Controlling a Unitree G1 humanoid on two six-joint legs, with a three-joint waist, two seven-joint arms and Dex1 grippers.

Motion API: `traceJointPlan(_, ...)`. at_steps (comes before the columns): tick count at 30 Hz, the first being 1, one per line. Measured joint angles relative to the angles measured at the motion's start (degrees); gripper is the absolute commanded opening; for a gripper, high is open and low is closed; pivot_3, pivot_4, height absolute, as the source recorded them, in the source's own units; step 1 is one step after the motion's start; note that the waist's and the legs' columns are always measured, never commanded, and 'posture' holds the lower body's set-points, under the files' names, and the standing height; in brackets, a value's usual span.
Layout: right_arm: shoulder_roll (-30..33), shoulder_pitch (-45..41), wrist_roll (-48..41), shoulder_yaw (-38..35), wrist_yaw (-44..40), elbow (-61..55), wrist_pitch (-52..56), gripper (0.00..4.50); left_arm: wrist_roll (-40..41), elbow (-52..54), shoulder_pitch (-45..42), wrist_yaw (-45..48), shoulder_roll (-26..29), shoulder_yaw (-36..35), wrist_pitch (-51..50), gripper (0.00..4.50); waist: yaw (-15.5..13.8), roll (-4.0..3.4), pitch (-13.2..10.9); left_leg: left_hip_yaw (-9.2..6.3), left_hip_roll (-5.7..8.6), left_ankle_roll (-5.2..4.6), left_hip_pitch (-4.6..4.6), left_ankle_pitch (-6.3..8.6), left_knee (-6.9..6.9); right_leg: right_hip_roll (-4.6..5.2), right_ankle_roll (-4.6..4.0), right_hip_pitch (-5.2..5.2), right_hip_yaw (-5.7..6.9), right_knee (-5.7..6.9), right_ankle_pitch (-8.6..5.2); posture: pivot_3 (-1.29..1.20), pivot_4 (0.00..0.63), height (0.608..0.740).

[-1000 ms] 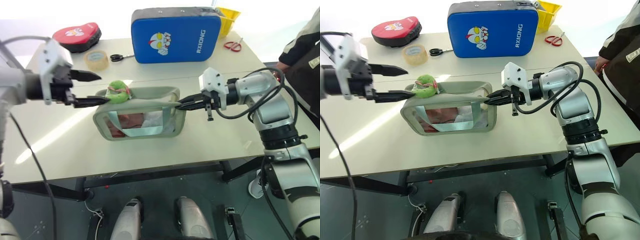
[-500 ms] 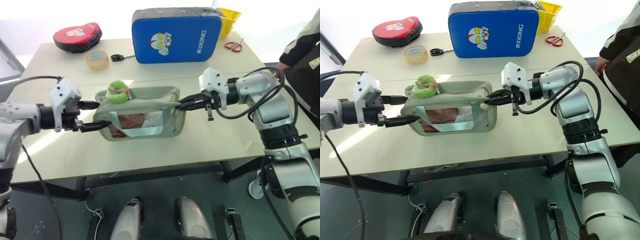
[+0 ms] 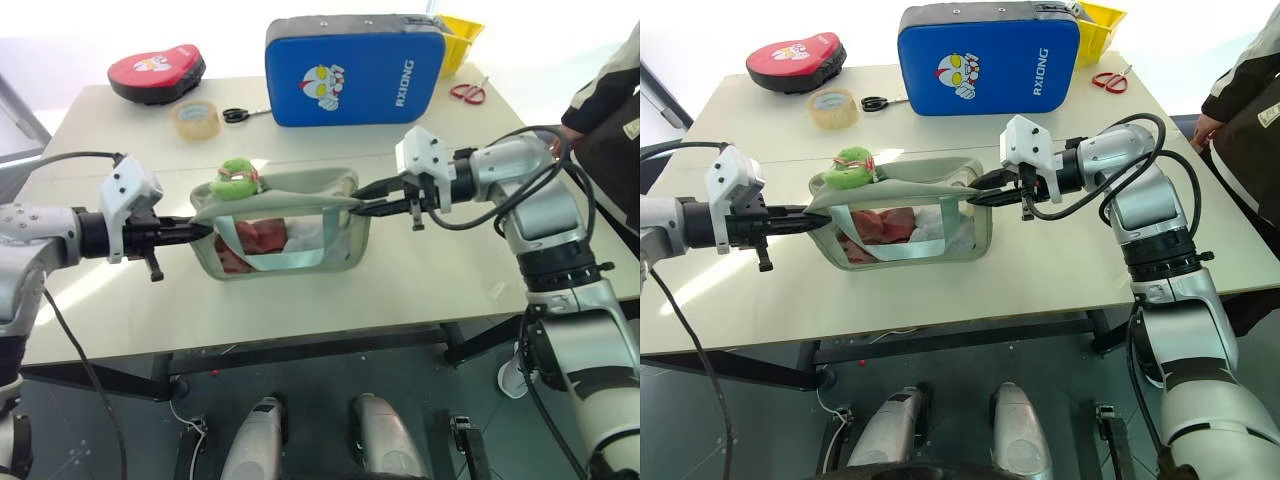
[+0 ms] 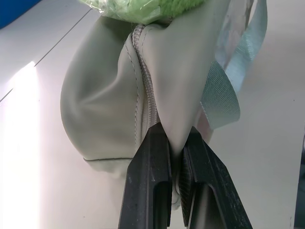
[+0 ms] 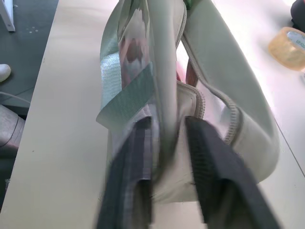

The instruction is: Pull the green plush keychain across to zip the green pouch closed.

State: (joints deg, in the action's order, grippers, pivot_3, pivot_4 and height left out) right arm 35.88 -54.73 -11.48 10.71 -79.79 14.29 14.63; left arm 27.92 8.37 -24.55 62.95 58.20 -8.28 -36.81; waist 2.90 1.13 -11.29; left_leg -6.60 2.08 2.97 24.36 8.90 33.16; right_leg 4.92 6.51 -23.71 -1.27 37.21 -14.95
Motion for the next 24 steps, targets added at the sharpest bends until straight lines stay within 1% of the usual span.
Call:
traceJointPlan(1, 0.1, -0.4, 0.0, 0.0, -0.3, 0.4, 0.1, 3.10, -0.2, -0.4, -0.3, 0.0, 0.0, 0.1, 0.0, 0.00, 0.0, 0.00, 0.0, 0.00, 0.00, 0.00, 0.00, 0.00, 0.00, 0.00, 0.00, 0.00, 0.00, 0.00, 0.00, 0.00, 0.150, 0.740)
traceJointPlan(2, 0.2, -1.3, 0.0, 0.0, -0.5, 1.1, 0.4, 3.61, -0.4, -0.7, -0.6, -0.1, 0.0, 0.3, 0.0, 0.00, 0.0, -0.01, 0.0, 0.01, 0.00, 0.00, 0.00, 0.00, 0.00, 0.00, 0.00, -0.01, 0.00, 0.00, 0.00, 0.00, 0.150, 0.740)
traceJointPlan(3, 0.2, -2.5, -0.1, 0.0, -0.8, 1.5, 1.0, 4.26, -0.5, -1.0, -0.8, -0.2, 0.0, 0.3, 0.1, 0.00, 0.0, -0.01, 0.0, 0.01, 0.00, 0.00, 0.00, 0.00, 0.00, 0.00, 0.00, -0.01, 0.00, 0.00, 0.00, 0.00, 0.150, 0.740)
traceJointPlan(4, 0.1, -4.2, -0.4, -0.1, -0.9, 1.9, 1.9, 4.47, -0.7, -1.1, -1.0, -0.2, 0.0, 0.4, 0.1, 0.00, 0.0, -0.02, 0.0, 0.02, 0.00, 0.00, 0.01, 0.00, -0.01, 0.00, 0.00, -0.04, -0.01, 0.00, 0.00, 0.00, 0.150, 0.740)
traceJointPlan(6, -0.7, -7.4, -1.4, -0.9, -0.3, 2.0, 3.8, 4.47, -1.0, -1.2, -1.0, -0.4, 0.0, 0.4, 0.1, 0.00, 0.1, -0.02, 0.0, 0.01, -0.01, 0.00, 0.01, 0.00, -0.03, 0.00, 0.00, -0.05, -0.01, 0.01, 0.00, 0.00, 0.150, 0.740)
traceJointPlan(8, -3.8, -10.5, -3.1, -2.4, 2.2, 1.7, 5.8, 4.47, -1.1, -1.2, -1.0, -0.4, 0.0, 0.4, 0.0, 0.00, 0.3, -0.02, 0.0, 0.01, -0.01, 0.00, 0.00, 0.00, -0.04, -0.01, 0.00, -0.04, -0.01, 0.02, 0.00, 0.00, 0.150, 0.740)
traceJointPlan(11, -11.7, -12.7, -3.7, -2.9, 8.4, 0.8, 7.3, 4.47, -1.3, -1.3, -1.4, -0.5, 0.0, 0.6, 0.1, 0.00, 0.6, -0.01, 0.0, -0.02, -0.02, 0.00, -0.01, 0.00, -0.04, -0.01, 0.00, -0.05, 0.00, 0.06, 0.00, 0.00, 0.150, 0.740)
traceJointPlan(13, -16.5, -12.8, -2.7, -1.2, 12.2, 0.7, 6.9, 4.47, -1.5, -1.5, -2.4, -0.5, -0.1, 0.9, 0.1, 0.00, 0.6, -0.01, 0.0, -0.02, 0.00, 0.01, 0.03, 0.00, -0.03, -0.01, 0.00, -0.09, -0.01, 0.07, 0.01, 0.00, 0.150, 0.740)
traceJointPlan(15, -20.0, -12.8, -1.4, 0.7, 15.1, 0.9, 5.7, 4.47, -1.6, -1.6, -2.9, -0.5, -0.1, 1.1, 0.1, 0.00, 0.4, -0.01, 0.0, -0.02, 0.02, 0.01, 0.06, -0.01, -0.02, 0.00, 0.00, -0.10, -0.01, 0.07, 0.01, 0.00, 0.150, 0.740)
traceJointPlan(18, -22.4, -12.6, 1.1, 2.9, 17.7, 2.3, 2.5, 4.47, -1.7, -1.6, -3.2, -0.5, -0.2, 1.9, 0.1, 0.00, -0.1, 0.00, 0.0, -0.02, 0.03, 0.01, 0.05, -0.01, -0.01, 0.00, 0.00, -0.09, 0.00, 0.07, 0.01, 0.00, 0.150, 0.740)
traceJointPlan(24, -26.1, -12.1, 4.6, 6.3, 19.7, 6.4, -2.0, 4.47, -1.9, -1.6, -3.2, -0.5, -0.2, 2.1, 0.1, 0.00, -0.2, 0.00, 0.0, -0.02, 0.02, 0.01, 0.04, -0.01, -0.03, -0.02, 0.00, -0.11, -0.01, 0.09, 0.01, 0.00, 0.150, 0.740)
